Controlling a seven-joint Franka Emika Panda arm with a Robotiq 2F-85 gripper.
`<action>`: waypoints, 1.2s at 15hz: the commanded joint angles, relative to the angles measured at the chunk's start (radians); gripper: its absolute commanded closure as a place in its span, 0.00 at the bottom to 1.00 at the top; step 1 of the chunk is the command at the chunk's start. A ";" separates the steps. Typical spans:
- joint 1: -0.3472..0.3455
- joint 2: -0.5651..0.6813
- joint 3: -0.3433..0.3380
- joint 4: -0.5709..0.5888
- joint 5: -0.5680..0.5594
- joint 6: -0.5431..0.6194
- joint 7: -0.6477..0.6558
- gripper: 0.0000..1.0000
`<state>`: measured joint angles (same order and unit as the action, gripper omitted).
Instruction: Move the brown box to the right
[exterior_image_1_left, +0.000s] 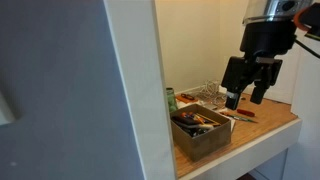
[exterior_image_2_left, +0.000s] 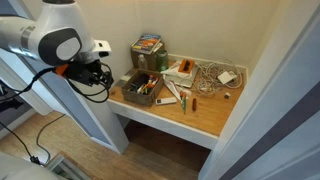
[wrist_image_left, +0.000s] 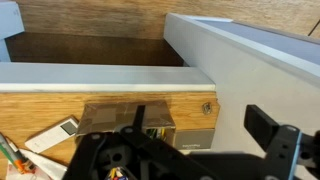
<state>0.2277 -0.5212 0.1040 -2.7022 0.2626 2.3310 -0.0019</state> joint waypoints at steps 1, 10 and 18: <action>-0.001 -0.001 0.001 0.002 0.000 -0.003 0.000 0.00; -0.039 0.209 0.008 0.147 -0.018 0.240 0.044 0.00; -0.173 0.476 0.014 0.331 -0.287 0.398 0.202 0.00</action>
<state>0.1101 -0.1439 0.1178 -2.4739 0.0890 2.7365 0.1213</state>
